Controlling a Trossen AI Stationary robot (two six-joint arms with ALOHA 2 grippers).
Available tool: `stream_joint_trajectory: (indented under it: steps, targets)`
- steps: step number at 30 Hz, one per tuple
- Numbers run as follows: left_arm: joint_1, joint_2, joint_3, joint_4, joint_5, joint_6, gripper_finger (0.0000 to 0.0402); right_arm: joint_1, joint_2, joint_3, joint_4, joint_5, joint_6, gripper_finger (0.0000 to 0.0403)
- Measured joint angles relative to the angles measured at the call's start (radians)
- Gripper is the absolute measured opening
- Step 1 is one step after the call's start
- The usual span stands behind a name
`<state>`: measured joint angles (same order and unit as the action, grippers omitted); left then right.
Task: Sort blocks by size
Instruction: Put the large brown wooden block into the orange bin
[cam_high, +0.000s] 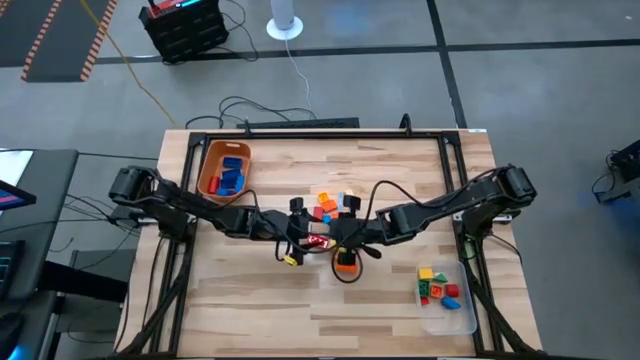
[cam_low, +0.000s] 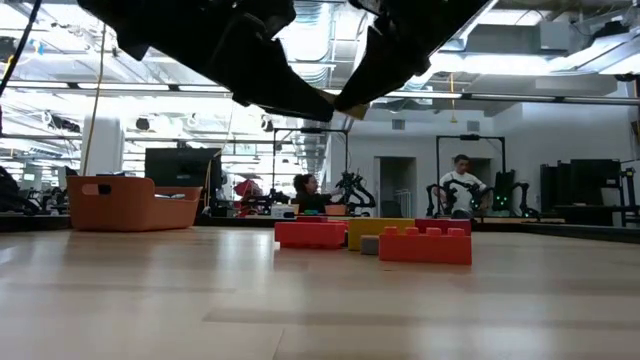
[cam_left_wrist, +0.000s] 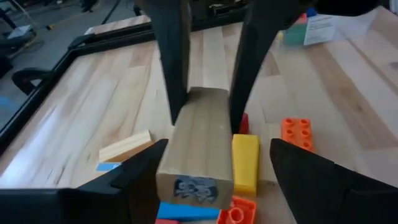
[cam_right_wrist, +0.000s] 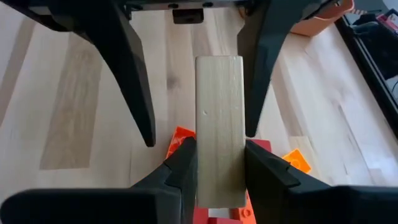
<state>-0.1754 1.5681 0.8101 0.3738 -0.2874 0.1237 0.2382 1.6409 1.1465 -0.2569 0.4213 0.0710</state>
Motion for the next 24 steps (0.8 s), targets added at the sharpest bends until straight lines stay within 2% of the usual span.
stream_joint_trajectory:
  steps: [4, 13, 19, 24]
  targets:
    - [-0.005, 0.000, 0.009, -0.001, -0.005, -0.008, 0.0231, 0.002, 0.000, 0.000, -0.004, -0.002, -0.002, 0.0133]
    - [-0.001, 0.000, 0.011, 0.015, -0.009, -0.012, 0.0100, 0.004, 0.000, 0.000, -0.015, -0.012, -0.016, 0.0135]
    - [-0.001, -0.003, 0.012, -0.002, -0.012, -0.038, 0.0099, 0.017, 0.001, 0.001, -0.026, -0.004, 0.012, 0.0167]
    - [-0.002, -0.102, 0.011, -0.176, -0.059, -0.054, 0.0099, 0.014, -0.031, 0.001, -0.181, -0.003, 0.083, 0.0216]
